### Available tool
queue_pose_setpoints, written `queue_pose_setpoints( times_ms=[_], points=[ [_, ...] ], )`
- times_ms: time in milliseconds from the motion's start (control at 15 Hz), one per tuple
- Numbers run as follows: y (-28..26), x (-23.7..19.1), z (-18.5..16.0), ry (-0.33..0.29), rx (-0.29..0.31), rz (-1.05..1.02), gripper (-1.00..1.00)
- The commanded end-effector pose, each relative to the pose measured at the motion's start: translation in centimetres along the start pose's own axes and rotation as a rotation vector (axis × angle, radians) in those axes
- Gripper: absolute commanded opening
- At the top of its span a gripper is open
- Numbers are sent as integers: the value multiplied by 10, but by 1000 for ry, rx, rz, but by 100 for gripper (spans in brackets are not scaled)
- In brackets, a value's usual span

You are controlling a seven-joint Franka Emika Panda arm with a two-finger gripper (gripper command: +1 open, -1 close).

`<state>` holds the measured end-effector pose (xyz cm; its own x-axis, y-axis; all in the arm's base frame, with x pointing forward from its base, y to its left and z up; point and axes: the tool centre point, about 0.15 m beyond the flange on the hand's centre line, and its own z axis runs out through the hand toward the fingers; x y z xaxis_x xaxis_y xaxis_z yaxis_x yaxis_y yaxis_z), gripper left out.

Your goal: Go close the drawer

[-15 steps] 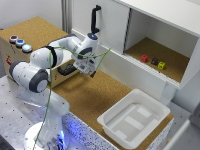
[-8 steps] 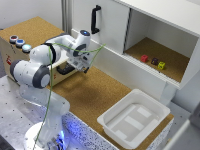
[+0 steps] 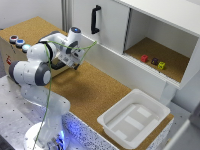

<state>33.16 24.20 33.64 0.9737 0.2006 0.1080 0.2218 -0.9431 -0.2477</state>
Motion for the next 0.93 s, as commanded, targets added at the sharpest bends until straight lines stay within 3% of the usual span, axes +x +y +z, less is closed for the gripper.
queue_pose_setpoints(
  times_ms=[0, 267, 400, 467, 667, 867],
  points=[
    [-60, 29, 17, -35, -9, -38, -100],
    [-83, 35, 8, -16, -8, -71, -100],
    [-87, 32, -17, -2, -55, -68, -100],
    [-87, 29, -34, 17, -81, -62, 100],
    [-85, 23, -67, 29, -136, -75, 100],
    [-86, 22, -82, 32, -137, -120, 100]
  ],
)
